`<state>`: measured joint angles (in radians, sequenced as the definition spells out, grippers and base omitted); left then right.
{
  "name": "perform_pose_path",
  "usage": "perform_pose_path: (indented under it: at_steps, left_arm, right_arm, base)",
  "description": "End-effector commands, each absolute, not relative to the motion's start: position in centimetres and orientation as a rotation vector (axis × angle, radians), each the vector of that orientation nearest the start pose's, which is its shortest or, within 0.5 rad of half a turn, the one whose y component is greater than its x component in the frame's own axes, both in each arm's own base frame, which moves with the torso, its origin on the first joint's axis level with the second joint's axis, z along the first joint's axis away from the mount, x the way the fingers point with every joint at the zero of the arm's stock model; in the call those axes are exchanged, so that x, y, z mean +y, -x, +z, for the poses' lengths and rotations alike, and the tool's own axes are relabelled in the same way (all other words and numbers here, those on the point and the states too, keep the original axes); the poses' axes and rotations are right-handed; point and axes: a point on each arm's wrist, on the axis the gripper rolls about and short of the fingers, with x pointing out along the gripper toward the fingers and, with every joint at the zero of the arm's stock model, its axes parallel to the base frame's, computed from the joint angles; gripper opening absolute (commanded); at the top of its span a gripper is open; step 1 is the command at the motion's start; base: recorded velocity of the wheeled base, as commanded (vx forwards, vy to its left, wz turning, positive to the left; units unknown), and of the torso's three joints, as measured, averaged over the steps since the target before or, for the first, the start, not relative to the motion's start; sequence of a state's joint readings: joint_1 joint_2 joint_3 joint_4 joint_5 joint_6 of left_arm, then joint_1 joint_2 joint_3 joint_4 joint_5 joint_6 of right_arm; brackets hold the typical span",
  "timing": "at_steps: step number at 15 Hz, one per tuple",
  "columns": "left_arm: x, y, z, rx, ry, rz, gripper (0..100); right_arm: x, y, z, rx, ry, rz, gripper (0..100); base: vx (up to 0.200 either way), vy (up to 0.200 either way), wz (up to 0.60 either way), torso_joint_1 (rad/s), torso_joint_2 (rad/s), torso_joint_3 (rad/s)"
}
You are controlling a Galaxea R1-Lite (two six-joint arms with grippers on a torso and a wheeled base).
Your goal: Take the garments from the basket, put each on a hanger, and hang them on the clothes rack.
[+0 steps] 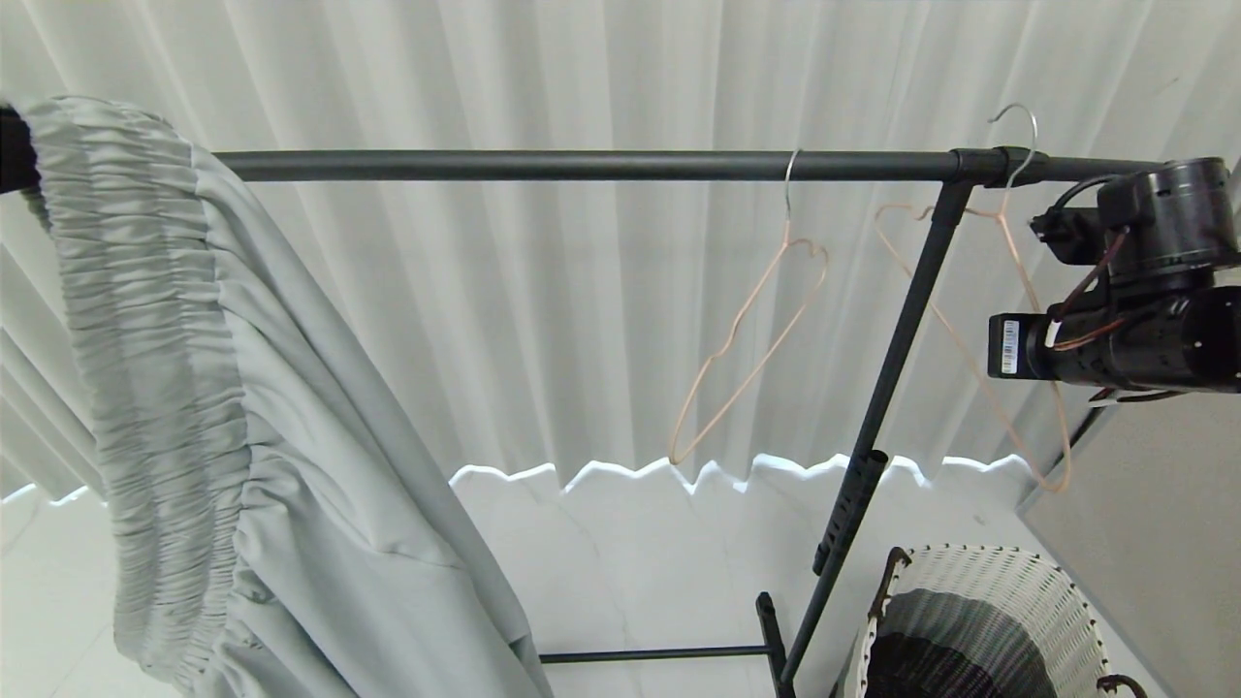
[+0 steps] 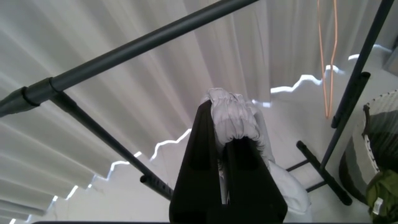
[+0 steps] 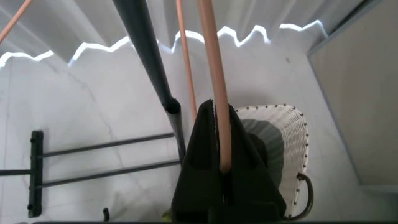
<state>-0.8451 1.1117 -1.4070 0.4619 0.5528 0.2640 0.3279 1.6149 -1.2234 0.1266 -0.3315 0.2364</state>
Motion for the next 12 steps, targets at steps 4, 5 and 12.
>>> perform_pose_path:
  at_steps: [4,5,12]
  left_arm:
    - [-7.1,-8.1,37.6,0.088,-0.367,-0.286,0]
    - [-7.0,-8.3,37.6,0.092,-0.367,-0.271,0]
    - [-6.8,-8.3,37.6,0.089,-0.369,-0.261,0]
  right_arm:
    - [7.4,-23.9,26.8,0.433,-0.083,-0.054,0]
    - [7.2,-23.2,26.8,0.433,-0.083,-0.053,0]
    - [6.4,-19.7,25.6,0.450,-0.071,-0.035,0]
  base:
    - [0.000,0.000,0.00,0.000,0.00,0.000]
    - [0.000,0.000,0.00,0.000,0.00,0.000]
    - [-0.200,0.000,0.00,0.001,0.00,0.004]
